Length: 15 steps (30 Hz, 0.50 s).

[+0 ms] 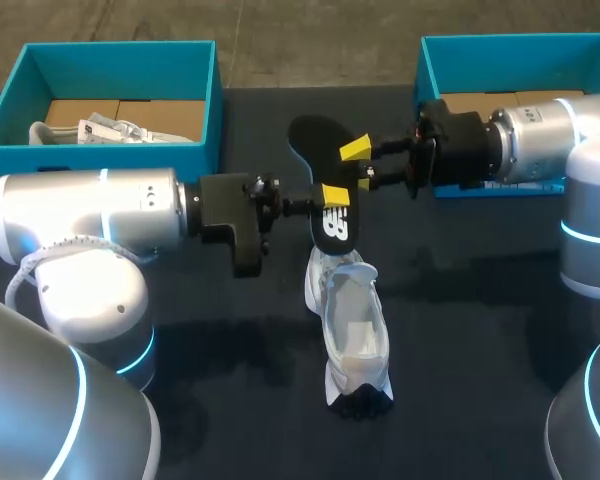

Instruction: Take the shoe out of the shoebox, open the shoe tongue, remove and reinsert the insole, then place the shoe into the shoebox

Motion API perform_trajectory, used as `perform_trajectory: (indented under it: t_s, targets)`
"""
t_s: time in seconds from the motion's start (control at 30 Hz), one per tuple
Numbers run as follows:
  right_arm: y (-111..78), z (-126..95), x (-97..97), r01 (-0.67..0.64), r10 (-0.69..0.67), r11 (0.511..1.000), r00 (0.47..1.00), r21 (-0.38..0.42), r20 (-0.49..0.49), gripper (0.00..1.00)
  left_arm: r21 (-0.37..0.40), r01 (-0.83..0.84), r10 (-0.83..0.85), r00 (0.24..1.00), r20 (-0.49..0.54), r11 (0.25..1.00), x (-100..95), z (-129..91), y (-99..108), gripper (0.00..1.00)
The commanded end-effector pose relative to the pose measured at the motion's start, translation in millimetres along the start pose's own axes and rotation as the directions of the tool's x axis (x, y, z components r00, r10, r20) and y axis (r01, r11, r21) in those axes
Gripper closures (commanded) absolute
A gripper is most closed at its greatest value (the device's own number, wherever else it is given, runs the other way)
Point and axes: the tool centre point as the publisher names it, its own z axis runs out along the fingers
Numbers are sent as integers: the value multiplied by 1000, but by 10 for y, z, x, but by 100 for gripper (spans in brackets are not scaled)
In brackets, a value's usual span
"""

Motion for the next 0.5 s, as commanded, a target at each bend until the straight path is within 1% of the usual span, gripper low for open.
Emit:
perform_trajectory:
  t_s: [0.03,0.13,0.17,0.23,0.37,0.5]
  targets:
    - [-23,16,17,1,-1,1000,1000,1,1,64,-4,-1,1,1000,-4,1000,-6,19,-17,100]
    - [-35,28,36,4,-4,1000,1000,3,1,66,-4,-1,1,1000,-4,1000,-6,19,-17,100]
    - [-38,32,39,4,-4,1000,1000,4,1,71,-4,-1,1,1000,-4,1000,-6,19,-17,100]
    - [-46,45,45,2,-2,1000,1000,6,-2,74,-4,-1,1,1000,-4,1000,-6,19,-17,100]
    - [-46,70,42,-1,1,1000,1000,9,-6,75,-4,-1,1,1000,-4,1000,-6,19,-17,100]
    - [-36,107,32,-5,5,1000,1000,21,-11,80,-4,-1,1,1000,-4,1000,-6,19,-17,100]
